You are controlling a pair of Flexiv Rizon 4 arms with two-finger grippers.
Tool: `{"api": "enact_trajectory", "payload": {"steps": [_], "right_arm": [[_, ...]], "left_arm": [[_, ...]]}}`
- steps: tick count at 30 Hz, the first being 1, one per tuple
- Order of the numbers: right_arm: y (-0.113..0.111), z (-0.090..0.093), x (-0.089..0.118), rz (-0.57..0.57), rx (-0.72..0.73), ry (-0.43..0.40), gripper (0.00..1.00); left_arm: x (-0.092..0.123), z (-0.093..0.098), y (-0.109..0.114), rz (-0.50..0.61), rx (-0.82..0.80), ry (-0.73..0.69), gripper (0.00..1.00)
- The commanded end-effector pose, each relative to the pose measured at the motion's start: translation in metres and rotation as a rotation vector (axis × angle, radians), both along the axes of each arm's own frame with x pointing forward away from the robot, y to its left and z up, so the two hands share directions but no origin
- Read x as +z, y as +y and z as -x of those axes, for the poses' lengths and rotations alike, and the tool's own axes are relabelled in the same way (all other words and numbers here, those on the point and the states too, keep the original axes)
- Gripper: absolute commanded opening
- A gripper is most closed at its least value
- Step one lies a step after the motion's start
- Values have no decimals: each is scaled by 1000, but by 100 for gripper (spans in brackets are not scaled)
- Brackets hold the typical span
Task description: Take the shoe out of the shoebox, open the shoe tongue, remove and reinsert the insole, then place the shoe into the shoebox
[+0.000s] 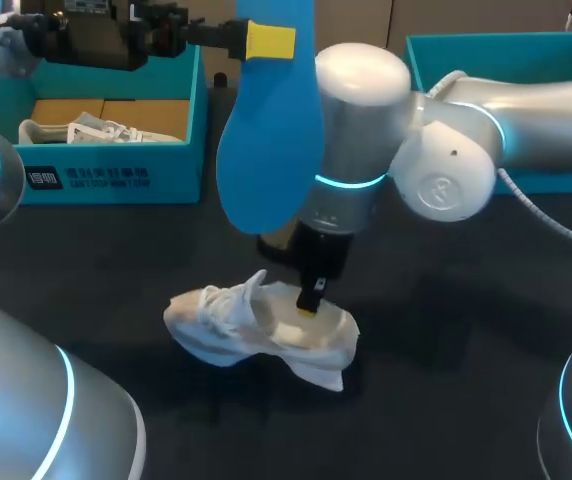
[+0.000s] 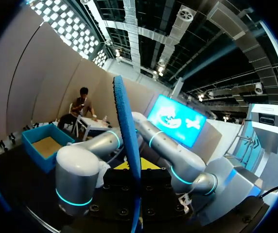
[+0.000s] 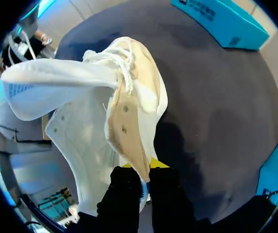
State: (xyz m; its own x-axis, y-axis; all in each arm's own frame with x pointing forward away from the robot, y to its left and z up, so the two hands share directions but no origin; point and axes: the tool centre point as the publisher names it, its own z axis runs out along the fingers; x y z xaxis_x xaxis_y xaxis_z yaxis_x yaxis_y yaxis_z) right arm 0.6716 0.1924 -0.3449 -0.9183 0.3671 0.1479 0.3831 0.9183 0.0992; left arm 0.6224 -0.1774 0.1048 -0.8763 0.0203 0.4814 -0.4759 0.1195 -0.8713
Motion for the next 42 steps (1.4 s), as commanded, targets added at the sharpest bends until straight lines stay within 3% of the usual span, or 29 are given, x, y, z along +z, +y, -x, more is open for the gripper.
{"api": "enact_trajectory", "payload": {"steps": [1,18,21,37,42], "right_arm": [[-7,19,13,-16,-263,-33,0],[-7,19,13,-16,-263,-33,0],[-17,20,8,-49,-365,-2,0],[-30,30,17,-190,-849,-17,0],[-32,29,12,-205,-928,-5,0]], "left_arm": [[0,0,-1,-2,-1,0,0],[0,0,-1,-2,-1,0,0],[0,0,-1,-2,-1,0,0],[0,0,-1,-2,-1,0,0],[0,0,-1,-2,-1,0,0]]}}
